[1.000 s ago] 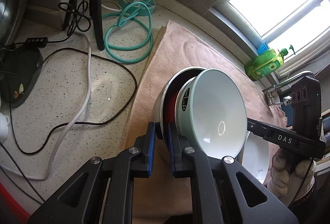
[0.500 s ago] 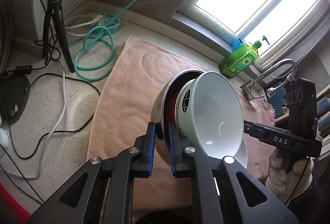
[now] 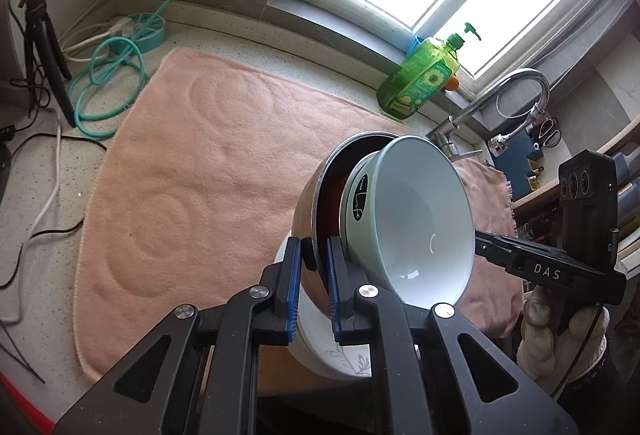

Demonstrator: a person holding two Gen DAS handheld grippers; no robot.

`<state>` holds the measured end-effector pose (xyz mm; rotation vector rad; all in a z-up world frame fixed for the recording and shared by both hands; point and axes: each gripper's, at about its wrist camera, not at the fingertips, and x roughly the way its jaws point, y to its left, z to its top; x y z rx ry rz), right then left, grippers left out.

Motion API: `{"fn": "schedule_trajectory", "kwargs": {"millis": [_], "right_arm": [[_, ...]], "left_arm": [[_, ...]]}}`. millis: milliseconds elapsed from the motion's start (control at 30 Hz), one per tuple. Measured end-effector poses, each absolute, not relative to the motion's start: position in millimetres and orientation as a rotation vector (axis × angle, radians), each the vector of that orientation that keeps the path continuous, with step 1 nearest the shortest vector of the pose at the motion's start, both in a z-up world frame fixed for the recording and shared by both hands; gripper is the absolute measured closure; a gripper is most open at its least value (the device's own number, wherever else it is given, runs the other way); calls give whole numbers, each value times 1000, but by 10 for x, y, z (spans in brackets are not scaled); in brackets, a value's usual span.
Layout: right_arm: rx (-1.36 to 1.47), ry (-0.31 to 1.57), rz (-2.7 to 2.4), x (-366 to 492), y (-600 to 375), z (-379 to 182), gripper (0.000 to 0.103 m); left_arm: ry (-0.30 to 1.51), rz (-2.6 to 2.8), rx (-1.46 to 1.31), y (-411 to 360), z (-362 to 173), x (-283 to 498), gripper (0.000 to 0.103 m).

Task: Organize plates and bowls
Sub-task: 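Carry the nested bowl stack onto the flowered plate stack and lower it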

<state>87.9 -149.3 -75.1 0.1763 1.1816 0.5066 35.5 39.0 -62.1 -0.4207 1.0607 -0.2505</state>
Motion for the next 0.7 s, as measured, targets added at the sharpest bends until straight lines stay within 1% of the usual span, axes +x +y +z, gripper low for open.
{"fn": "schedule_trajectory", "kwargs": {"millis": [367,700], "right_arm": [[193,1221,477,752,-1850,-956,92],[209,1242,482,690,-1890,-1079,91]], "left_arm": [[1131,-267,-413,40,-810,299,94],[1165,-252,-399,-7,-894,254,94]]}}
